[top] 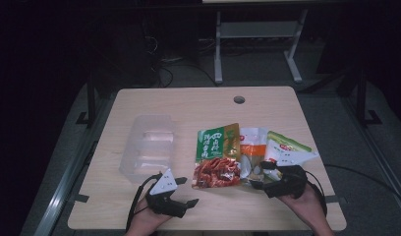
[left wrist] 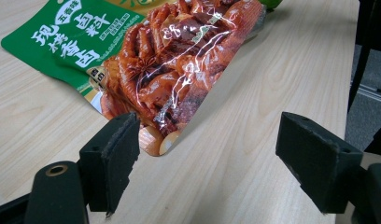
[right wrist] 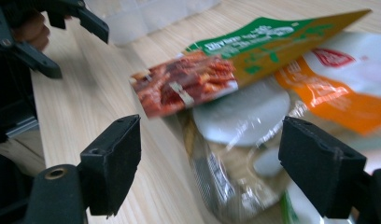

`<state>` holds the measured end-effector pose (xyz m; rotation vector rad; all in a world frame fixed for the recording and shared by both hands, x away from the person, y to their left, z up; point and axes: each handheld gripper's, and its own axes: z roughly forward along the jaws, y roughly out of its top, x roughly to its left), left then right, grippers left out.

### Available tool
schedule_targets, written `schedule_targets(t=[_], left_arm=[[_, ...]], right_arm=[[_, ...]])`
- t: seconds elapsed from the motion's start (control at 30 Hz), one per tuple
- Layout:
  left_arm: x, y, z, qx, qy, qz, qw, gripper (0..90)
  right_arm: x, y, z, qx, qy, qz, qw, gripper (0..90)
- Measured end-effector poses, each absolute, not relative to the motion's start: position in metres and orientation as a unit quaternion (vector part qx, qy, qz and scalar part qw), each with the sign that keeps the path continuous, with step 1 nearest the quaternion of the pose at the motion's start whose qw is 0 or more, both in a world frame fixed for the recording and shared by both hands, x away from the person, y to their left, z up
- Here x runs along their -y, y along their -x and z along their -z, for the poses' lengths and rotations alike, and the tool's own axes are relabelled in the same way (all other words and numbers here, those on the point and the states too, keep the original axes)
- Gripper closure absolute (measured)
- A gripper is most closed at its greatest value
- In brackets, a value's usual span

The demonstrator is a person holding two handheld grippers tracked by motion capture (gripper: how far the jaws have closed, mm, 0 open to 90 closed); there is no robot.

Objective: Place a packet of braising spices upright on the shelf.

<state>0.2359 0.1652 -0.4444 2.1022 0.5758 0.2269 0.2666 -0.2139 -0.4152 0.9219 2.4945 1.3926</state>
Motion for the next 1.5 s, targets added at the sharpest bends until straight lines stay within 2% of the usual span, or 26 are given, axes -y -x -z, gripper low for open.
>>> schedule_targets(t=[0.13,0.23,0.33,0.6,1.2,1.5], left_arm=[[-0.165,-0.236,0.445,-0.233,-0.854,-0.092,0.456,21.2],[-0.164,-0.237,0.444,-0.234,-0.855,-0.09,0.454,21.2],[-0.165,-0.237,0.442,-0.237,-0.852,-0.09,0.458,21.2],[-0.167,-0.237,0.442,-0.237,-0.85,-0.091,0.461,21.2],[-0.162,-0.234,0.443,-0.226,-0.856,-0.089,0.456,21.2],[-0.163,-0.236,0.444,-0.232,-0.854,-0.088,0.457,21.2]], right_arm=[[0.203,-0.277,0.405,-0.834,-0.301,-0.458,0.072,21.4],[0.199,-0.285,0.401,-0.835,-0.307,-0.449,0.081,18.3],[0.193,-0.304,0.392,-0.833,-0.319,-0.446,0.071,15.6],[0.178,-0.333,0.385,-0.838,-0.324,-0.435,0.052,15.2],[0.189,-0.326,0.402,-0.84,-0.345,-0.417,0.043,18.7],[0.176,-0.354,0.401,-0.839,-0.355,-0.412,0.035,20.4]])
